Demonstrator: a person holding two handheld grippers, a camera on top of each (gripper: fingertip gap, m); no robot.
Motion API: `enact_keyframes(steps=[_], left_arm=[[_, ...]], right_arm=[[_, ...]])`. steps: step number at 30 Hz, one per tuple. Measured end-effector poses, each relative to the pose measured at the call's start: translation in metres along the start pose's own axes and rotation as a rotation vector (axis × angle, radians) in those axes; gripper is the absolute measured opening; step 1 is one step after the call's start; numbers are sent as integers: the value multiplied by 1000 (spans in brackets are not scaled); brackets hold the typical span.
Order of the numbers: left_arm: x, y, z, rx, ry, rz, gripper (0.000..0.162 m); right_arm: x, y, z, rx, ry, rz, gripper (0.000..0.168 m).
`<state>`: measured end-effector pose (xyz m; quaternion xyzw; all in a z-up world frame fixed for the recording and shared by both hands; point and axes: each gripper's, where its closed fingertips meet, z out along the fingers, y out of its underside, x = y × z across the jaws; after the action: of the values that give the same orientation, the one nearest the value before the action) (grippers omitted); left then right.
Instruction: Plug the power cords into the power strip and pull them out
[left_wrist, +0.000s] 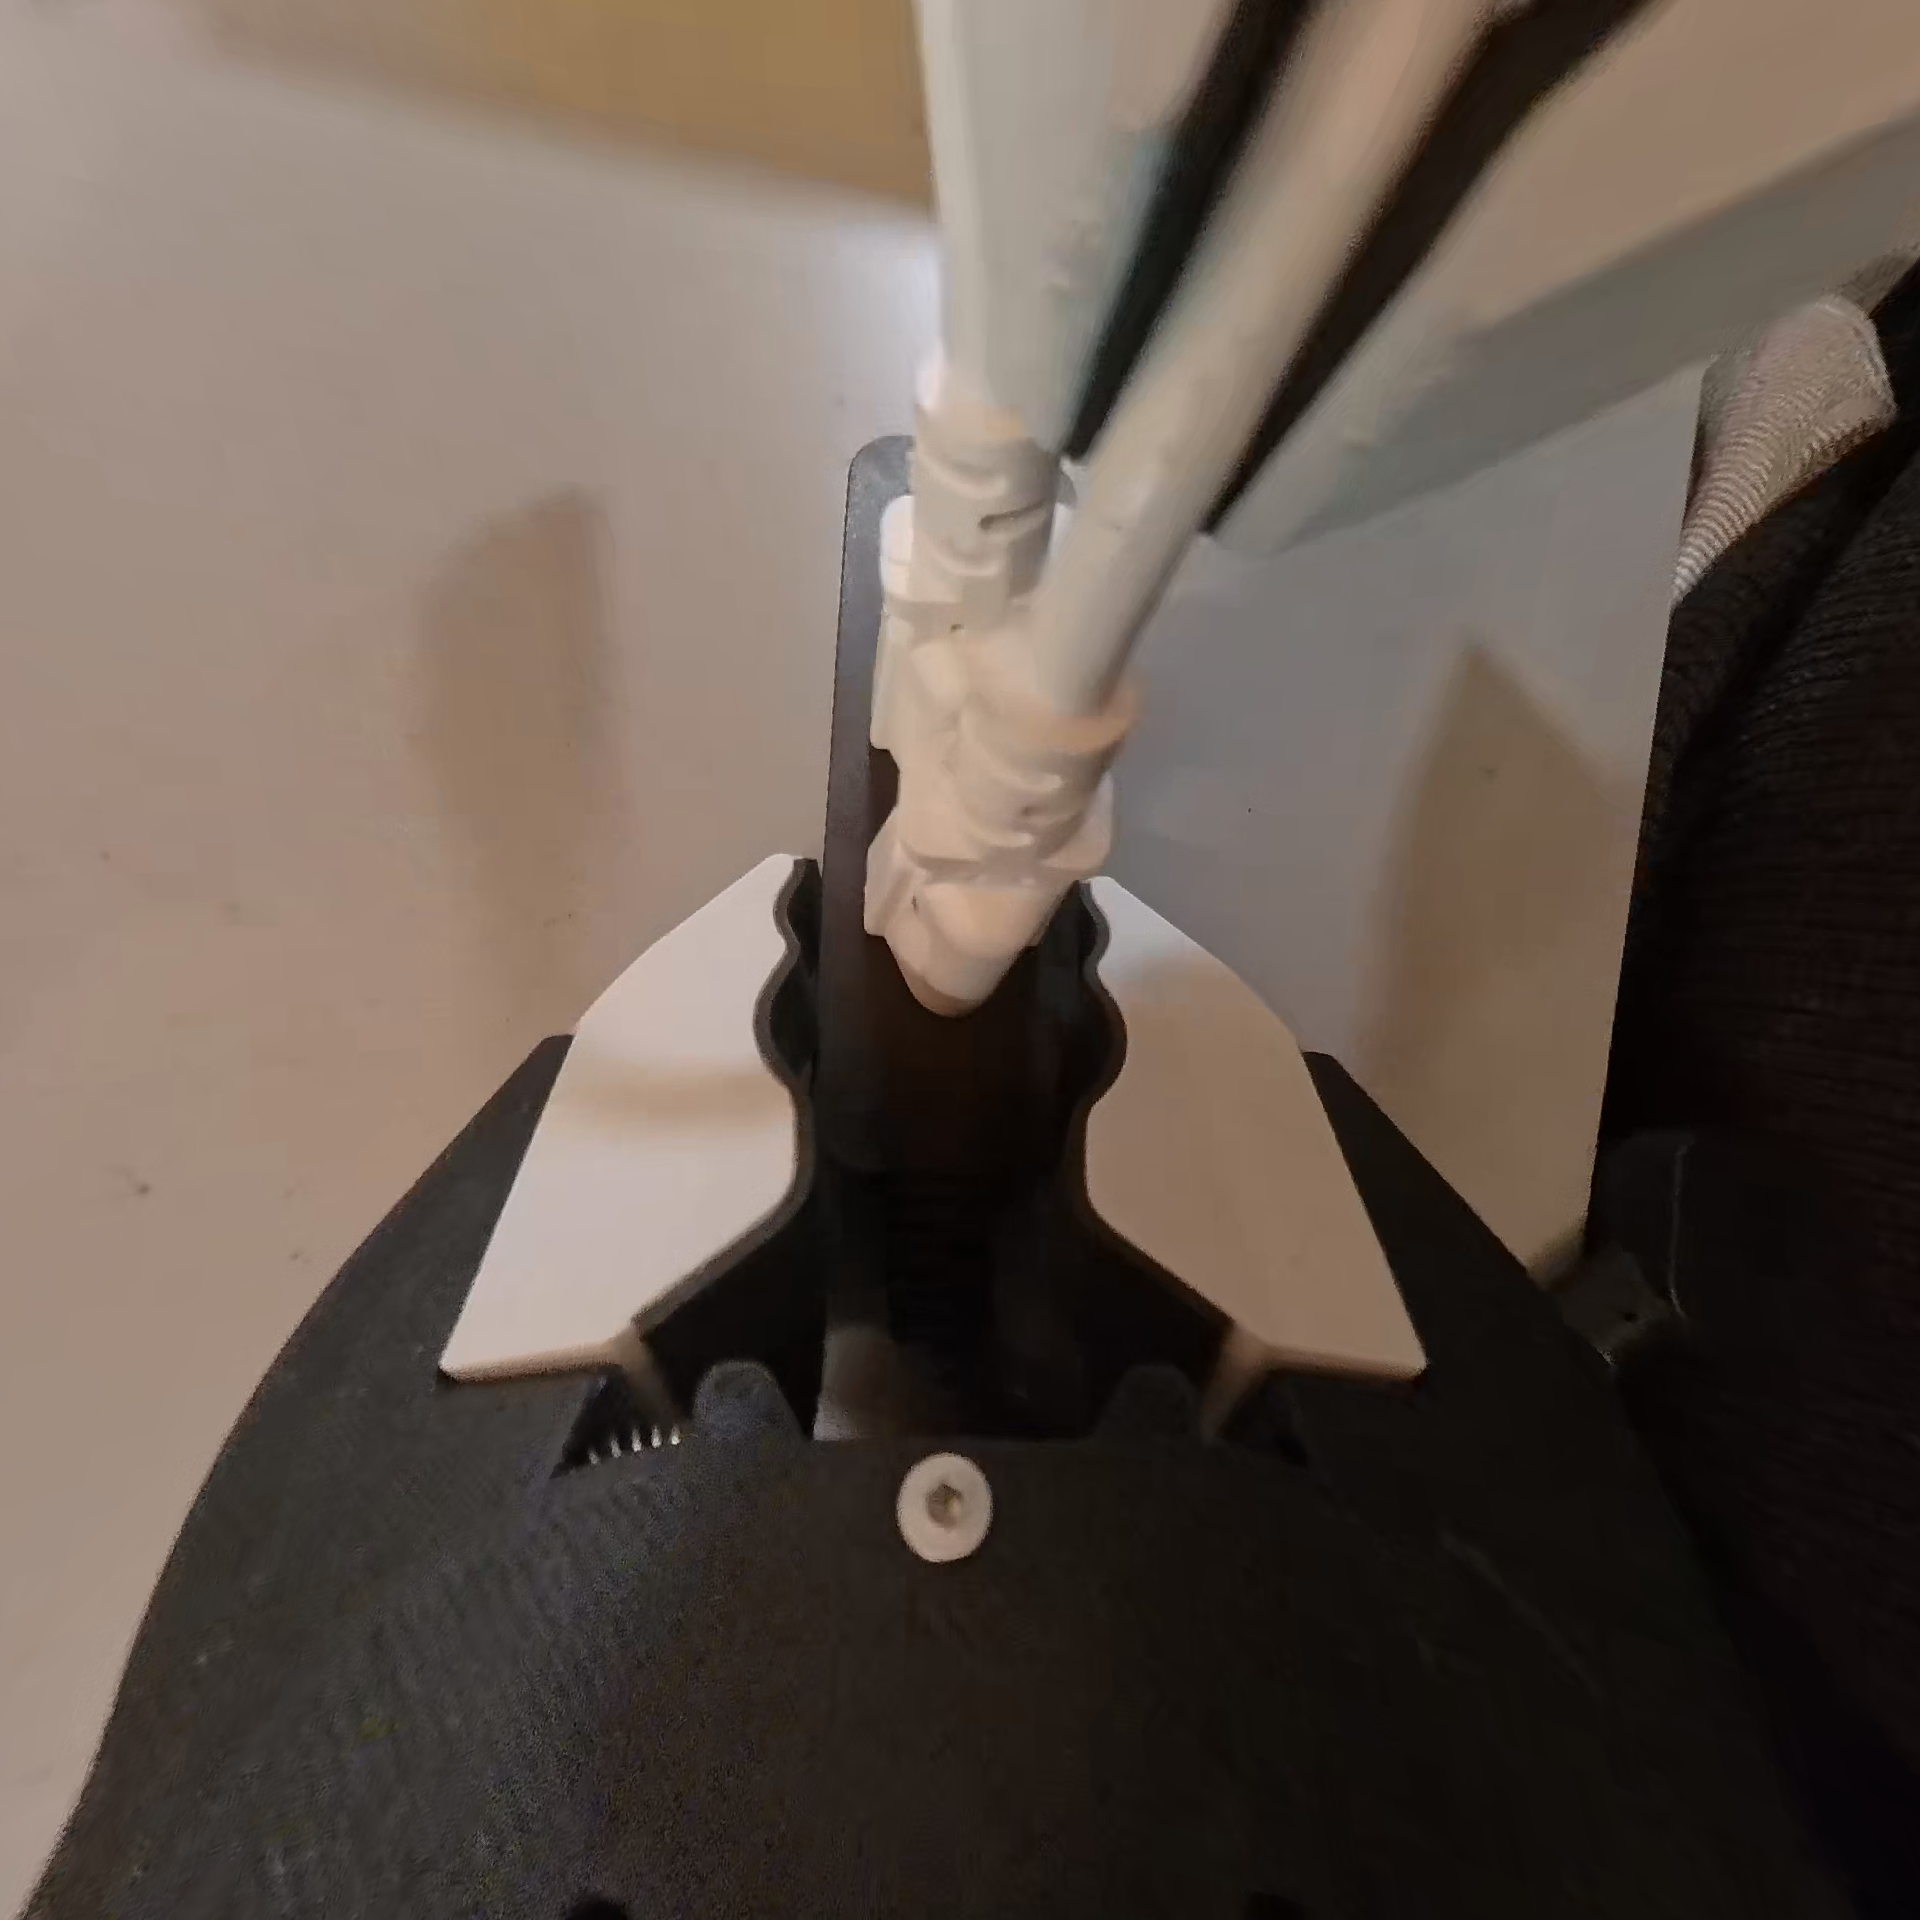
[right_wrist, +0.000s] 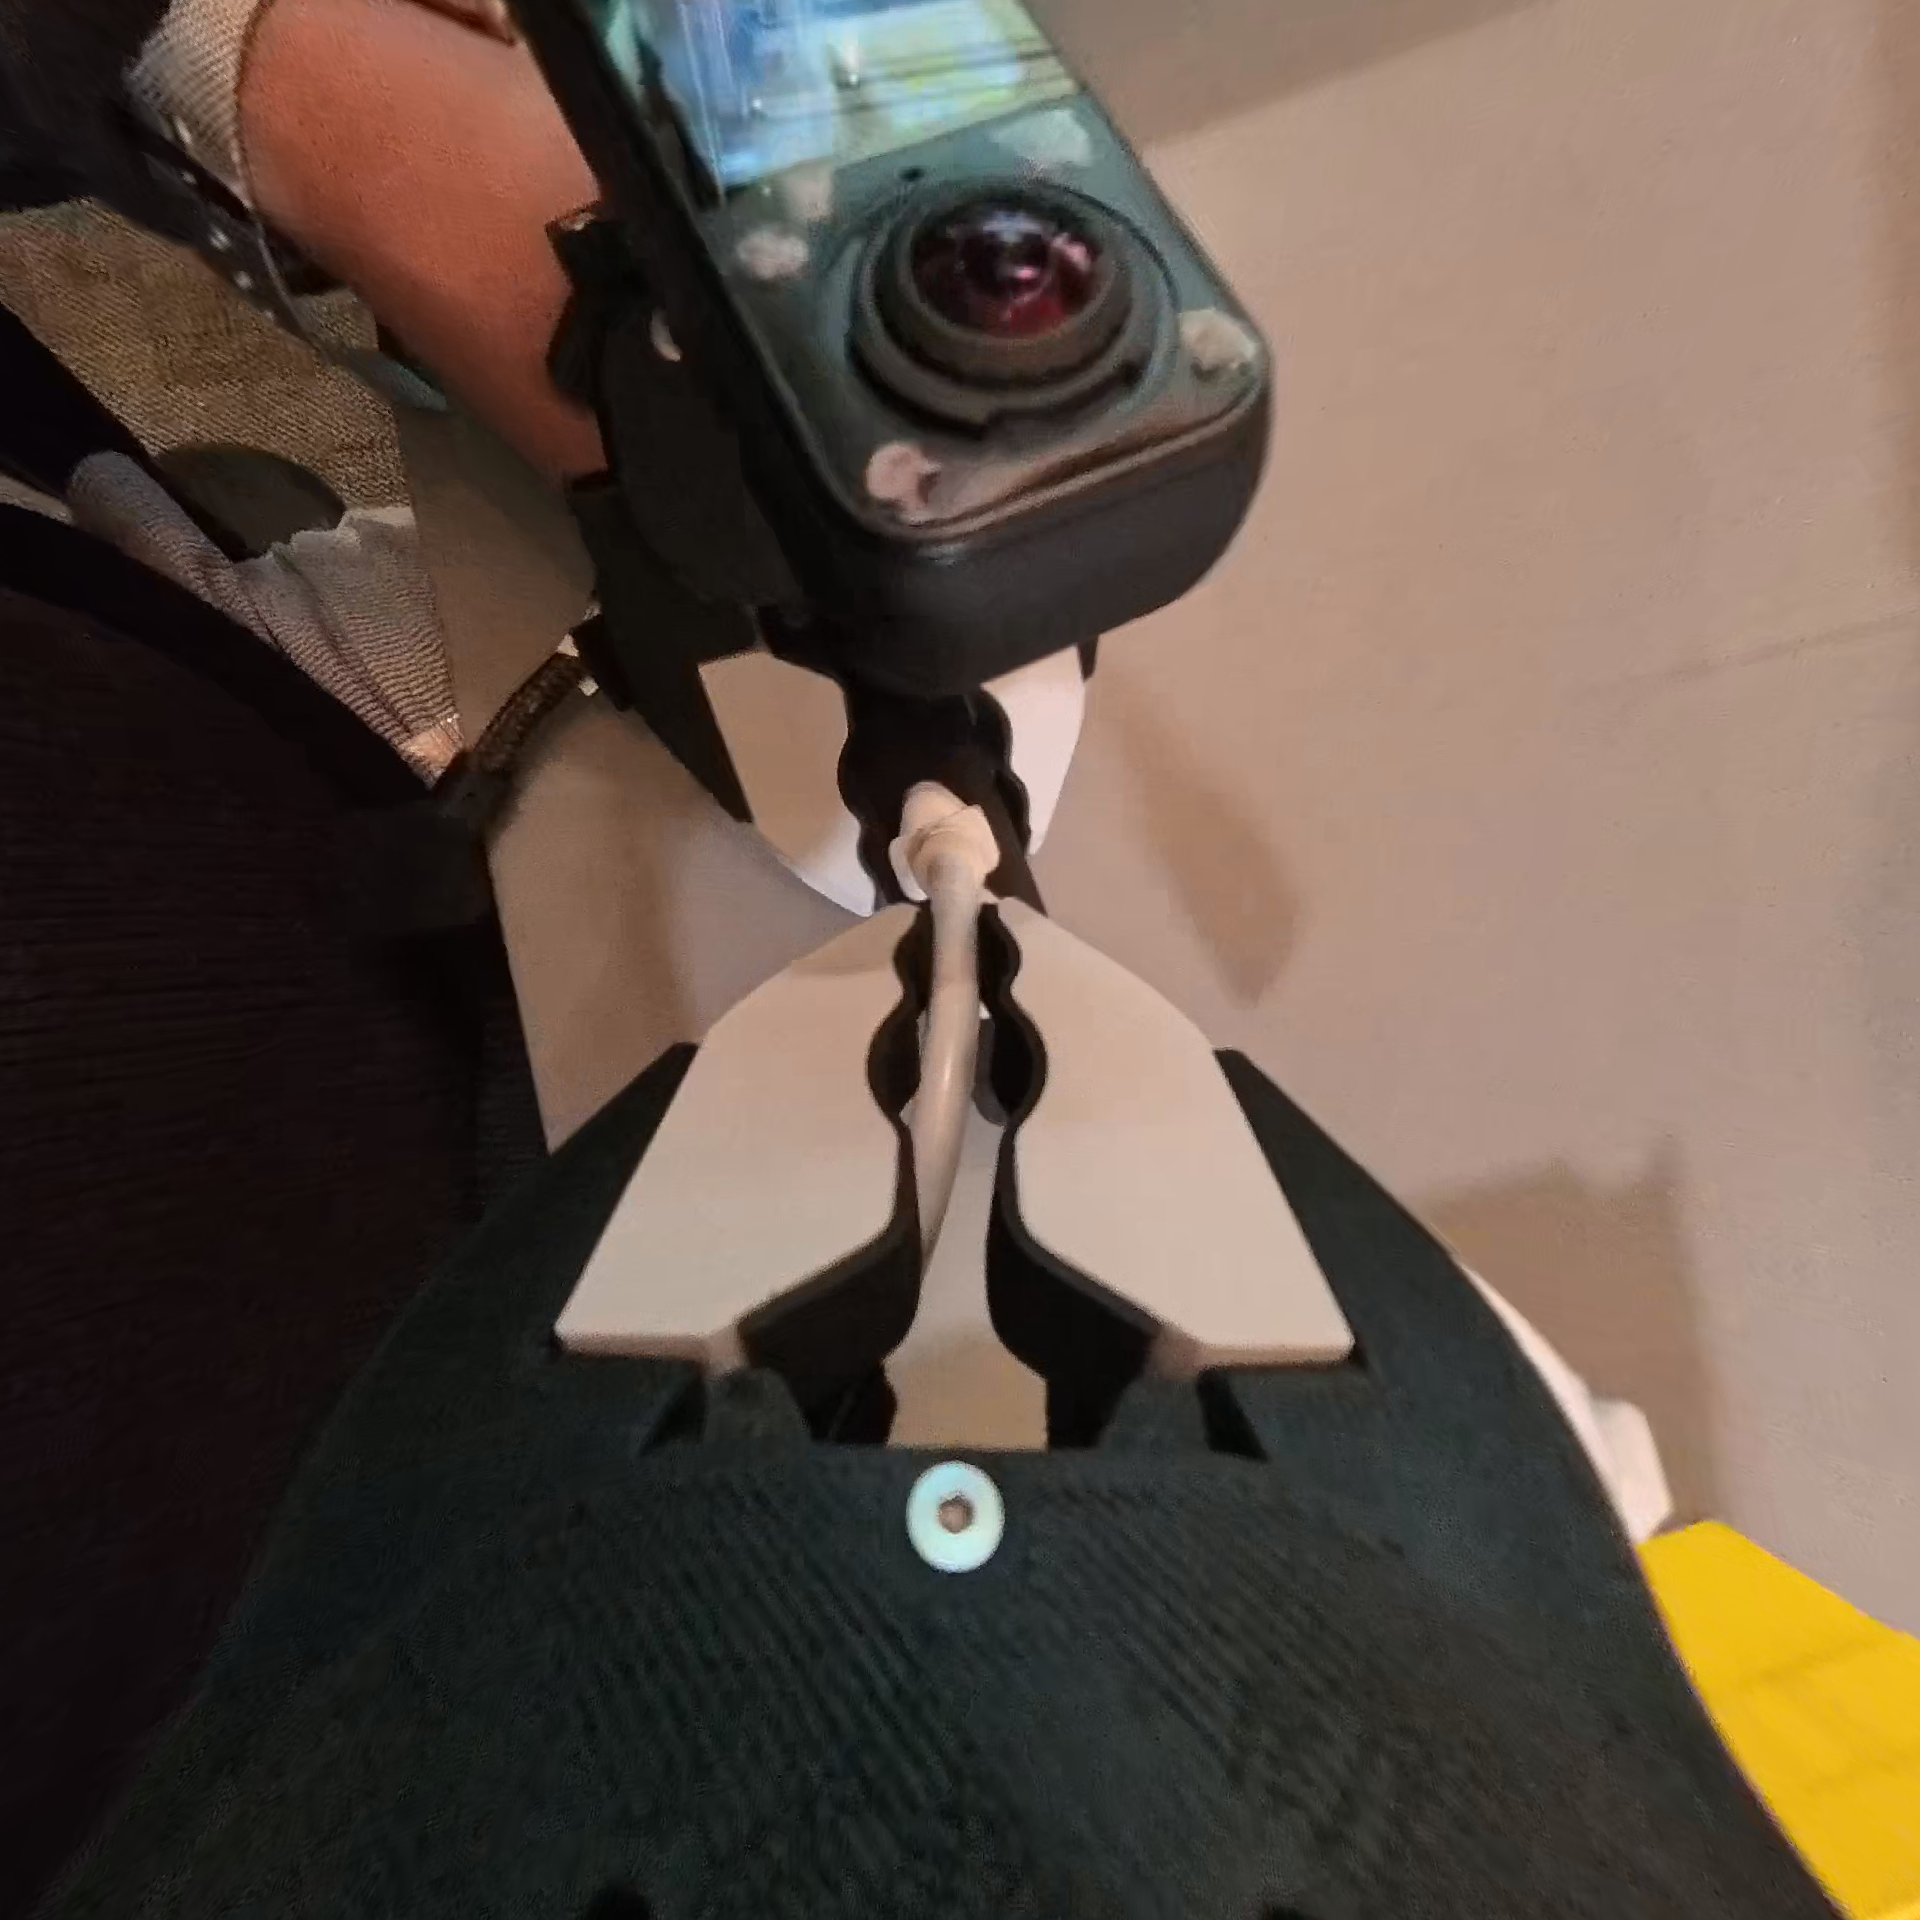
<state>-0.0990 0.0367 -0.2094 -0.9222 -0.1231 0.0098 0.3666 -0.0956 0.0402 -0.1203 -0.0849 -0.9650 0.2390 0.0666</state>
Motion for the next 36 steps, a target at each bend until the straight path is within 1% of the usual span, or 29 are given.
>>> enact_keyframes(steps=[3,5,8,9,10,11,13,15,19,22,25,26,27,28,29,31,32,35,36], left_arm=[[-4,0,-1,2,-16,-24,50],[-4,1,0,-6,-40,-6,50],[-4,0,0,-3,-28,-10,49],[-4,-1,-1,0,-20,-17,48],[-4,-1,-1,2,-13,-23,48],[-4,-2,-1,4,-7,-27,48],[-1,-5,-3,27,14,-48,52],[0,-11,-8,69,29,-80,54],[-5,-20,-23,136,30,-162,46],[-13,-24,-31,176,-12,-206,59],[-13,-35,-46,271,-17,-250,58],[-13,-41,-53,320,-18,-271,59],[-17,-51,-62,392,-42,-279,66],[-22,-68,-76,510,-90,-259,92],[-28,-88,-95,648,-170,-232,110],[-41,-118,-136,843,-360,-182,127],[-47,-129,-153,891,-445,-154,132],[-63,-151,-188,900,-648,-71,133],[-69,-156,-195,888,-703,-47,142]], right_arm=[[6,-3,3,71,-10,78,9],[6,-2,4,102,46,44,10],[11,-3,-3,117,180,-52,13],[14,-6,-8,133,219,-78,24],[17,-10,-13,150,245,-89,38],[19,-14,-19,168,254,-81,47],[20,-23,-29,224,226,-32,54],[22,-31,-40,296,191,19,58],[28,-47,-61,436,196,49,60],[28,-68,-81,569,204,32,60],[22,-95,-103,737,183,17,57],[22,-104,-110,790,184,23,61],[24,-111,-118,848,200,35,70],[30,-118,-127,911,237,46,80],[35,-125,-138,979,281,45,87],[41,-135,-158,1089,338,48,93],[41,-141,-168,1127,337,48,95],[30,-154,-189,1204,281,51,96],[25,-156,-193,1221,264,48,96]])
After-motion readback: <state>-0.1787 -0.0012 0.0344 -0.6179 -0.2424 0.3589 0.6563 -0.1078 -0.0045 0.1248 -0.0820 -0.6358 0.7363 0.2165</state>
